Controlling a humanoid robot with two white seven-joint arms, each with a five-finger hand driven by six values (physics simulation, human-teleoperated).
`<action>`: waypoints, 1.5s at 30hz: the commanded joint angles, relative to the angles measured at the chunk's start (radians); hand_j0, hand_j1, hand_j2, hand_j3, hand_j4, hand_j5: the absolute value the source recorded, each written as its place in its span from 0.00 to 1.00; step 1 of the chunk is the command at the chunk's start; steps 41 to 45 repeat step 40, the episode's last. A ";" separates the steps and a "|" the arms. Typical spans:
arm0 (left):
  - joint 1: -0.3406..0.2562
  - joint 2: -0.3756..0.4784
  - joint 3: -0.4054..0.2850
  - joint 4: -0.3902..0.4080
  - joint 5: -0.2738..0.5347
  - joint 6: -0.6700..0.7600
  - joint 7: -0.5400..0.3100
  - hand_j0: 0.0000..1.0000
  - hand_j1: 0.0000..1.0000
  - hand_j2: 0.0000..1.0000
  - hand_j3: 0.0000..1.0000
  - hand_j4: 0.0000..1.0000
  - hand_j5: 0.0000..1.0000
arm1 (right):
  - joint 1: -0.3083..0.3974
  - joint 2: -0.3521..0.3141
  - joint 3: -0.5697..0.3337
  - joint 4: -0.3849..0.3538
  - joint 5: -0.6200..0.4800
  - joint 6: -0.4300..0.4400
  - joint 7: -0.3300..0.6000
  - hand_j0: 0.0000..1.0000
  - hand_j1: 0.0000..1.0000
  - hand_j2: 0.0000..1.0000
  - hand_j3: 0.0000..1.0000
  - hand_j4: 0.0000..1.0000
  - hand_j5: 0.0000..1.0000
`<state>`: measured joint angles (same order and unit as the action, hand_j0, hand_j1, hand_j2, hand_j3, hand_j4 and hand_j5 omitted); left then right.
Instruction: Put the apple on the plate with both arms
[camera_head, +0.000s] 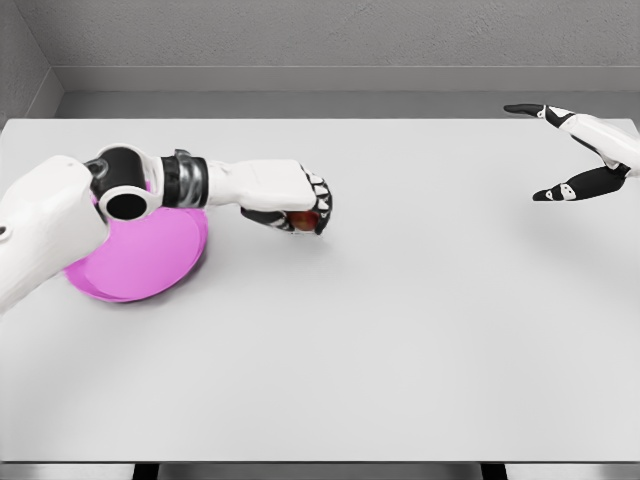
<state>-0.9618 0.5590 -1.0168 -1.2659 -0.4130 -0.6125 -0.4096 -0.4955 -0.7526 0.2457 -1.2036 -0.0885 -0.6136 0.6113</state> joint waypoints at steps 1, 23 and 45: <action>0.002 0.179 0.070 0.002 0.060 0.002 0.002 0.41 0.41 0.41 0.41 0.41 0.41 | 0.000 -0.002 0.000 -0.001 -0.008 0.003 0.000 1.00 1.00 1.00 1.00 1.00 1.00; 0.080 0.312 0.072 0.026 0.112 0.002 0.005 1.00 1.00 1.00 1.00 1.00 1.00 | -0.005 -0.001 0.000 -0.001 -0.008 0.003 0.000 1.00 1.00 1.00 1.00 1.00 1.00; 0.029 0.176 0.192 0.326 0.289 0.002 0.002 1.00 1.00 1.00 1.00 1.00 1.00 | 0.003 -0.033 -0.002 -0.001 -0.013 0.003 0.000 1.00 1.00 1.00 1.00 1.00 1.00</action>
